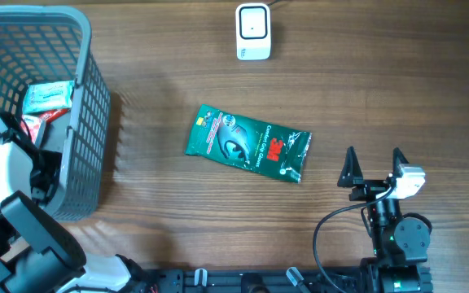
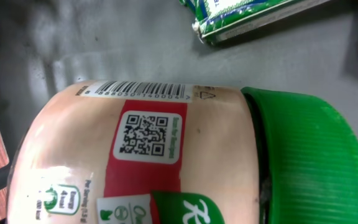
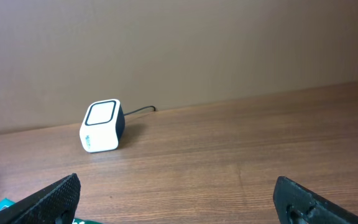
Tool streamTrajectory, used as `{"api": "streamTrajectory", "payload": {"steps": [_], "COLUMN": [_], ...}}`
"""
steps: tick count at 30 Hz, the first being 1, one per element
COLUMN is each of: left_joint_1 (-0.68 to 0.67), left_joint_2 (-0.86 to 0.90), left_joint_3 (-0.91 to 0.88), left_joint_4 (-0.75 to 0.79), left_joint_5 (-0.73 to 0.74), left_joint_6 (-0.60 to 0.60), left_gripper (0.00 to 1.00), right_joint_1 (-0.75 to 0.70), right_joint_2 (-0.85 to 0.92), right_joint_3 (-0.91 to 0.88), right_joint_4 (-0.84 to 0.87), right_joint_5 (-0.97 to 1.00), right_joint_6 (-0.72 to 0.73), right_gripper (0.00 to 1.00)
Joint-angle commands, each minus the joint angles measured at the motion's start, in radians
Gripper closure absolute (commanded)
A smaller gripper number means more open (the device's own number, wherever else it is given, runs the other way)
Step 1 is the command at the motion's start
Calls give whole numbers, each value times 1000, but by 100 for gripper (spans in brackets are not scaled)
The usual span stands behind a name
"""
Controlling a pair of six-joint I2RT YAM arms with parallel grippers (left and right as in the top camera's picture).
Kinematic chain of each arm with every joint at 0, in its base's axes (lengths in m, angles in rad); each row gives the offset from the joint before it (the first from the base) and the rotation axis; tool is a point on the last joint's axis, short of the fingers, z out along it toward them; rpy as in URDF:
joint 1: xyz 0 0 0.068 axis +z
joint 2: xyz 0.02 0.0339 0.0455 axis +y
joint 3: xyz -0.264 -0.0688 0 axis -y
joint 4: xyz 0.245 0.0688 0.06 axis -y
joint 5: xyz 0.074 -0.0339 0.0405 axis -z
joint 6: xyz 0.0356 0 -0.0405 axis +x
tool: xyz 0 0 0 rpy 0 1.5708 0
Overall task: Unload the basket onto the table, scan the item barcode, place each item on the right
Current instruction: 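Present the jar's barcode to the scanner and set it on table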
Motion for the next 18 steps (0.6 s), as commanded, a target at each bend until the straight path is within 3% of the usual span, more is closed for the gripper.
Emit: {"api": "streamTrajectory", "payload": {"steps": [1, 8, 18], "left_joint_1": [6, 6, -23], "left_joint_2": [-8, -95, -356], "left_joint_3": [92, 245, 365], "left_joint_4": [-31, -98, -18], "left_joint_5": [11, 143, 668], "left_joint_6": [8, 8, 8], "left_gripper": [35, 35, 34], "right_joint_1": [6, 6, 6], "right_joint_2": [-5, -5, -5], "right_joint_3": [-1, -1, -1], "right_joint_4": [4, 4, 4], "right_joint_5": [-9, -9, -9], "right_joint_6": [-12, -13, -12], "right_gripper": [0, 1, 0]}}
